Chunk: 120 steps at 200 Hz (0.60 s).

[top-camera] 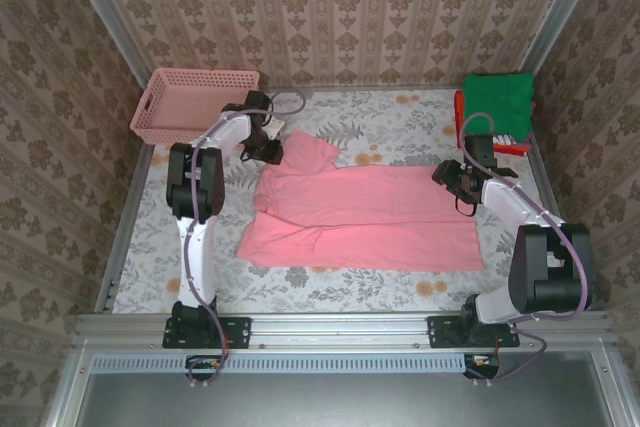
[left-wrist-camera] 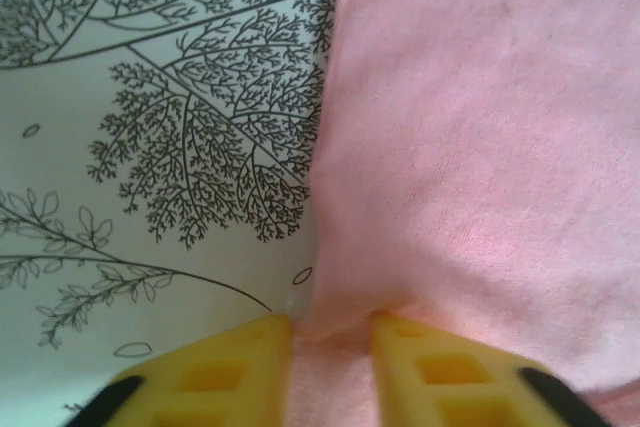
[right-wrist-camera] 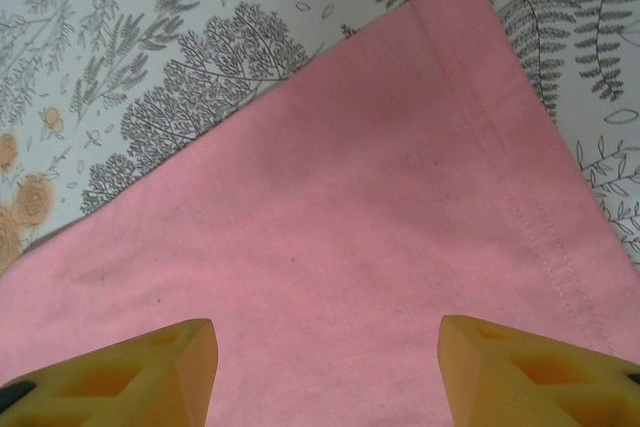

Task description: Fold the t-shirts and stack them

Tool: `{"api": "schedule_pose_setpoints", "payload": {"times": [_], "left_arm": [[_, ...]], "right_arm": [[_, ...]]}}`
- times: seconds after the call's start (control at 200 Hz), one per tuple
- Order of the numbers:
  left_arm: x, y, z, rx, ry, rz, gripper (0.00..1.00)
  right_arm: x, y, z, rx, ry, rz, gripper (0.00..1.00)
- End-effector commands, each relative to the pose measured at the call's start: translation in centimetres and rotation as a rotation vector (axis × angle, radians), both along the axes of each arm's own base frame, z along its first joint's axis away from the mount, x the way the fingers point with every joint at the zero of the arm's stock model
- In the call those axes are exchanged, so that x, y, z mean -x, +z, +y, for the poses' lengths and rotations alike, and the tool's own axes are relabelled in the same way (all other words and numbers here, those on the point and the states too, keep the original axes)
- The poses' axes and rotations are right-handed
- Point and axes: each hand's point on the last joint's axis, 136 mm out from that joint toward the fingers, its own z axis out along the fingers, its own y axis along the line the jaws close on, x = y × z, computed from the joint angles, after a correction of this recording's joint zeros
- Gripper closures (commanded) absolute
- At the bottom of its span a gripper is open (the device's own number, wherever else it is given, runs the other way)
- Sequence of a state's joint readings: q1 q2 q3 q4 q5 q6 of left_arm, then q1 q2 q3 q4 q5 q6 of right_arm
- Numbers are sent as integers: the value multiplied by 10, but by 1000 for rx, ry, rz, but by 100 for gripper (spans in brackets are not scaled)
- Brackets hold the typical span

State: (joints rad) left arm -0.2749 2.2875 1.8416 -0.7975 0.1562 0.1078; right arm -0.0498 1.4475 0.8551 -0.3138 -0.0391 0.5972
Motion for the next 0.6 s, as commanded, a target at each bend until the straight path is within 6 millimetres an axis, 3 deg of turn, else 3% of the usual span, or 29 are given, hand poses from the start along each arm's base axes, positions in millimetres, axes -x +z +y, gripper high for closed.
{"api": "schedule_pose_setpoints", "payload": {"times": [0.0, 0.105, 0.225, 0.38, 0.595], "left_arm": [[13, -16, 1, -22, 2, 75, 88], [13, -15, 0, -20, 1, 71, 100], [13, -10, 0, -10, 2, 54, 100], [12, 3, -2, 13, 3, 9, 100], [11, 14, -5, 37, 0, -29, 100]], "right_arm": [[5, 2, 1, -10, 8, -12, 39], [5, 2, -2, -9, 0, -12, 39], [2, 6, -9, 1, -16, -16, 39], [-11, 11, -34, 71, -47, -3, 40], [-42, 3, -63, 183, -62, 74, 56]]}}
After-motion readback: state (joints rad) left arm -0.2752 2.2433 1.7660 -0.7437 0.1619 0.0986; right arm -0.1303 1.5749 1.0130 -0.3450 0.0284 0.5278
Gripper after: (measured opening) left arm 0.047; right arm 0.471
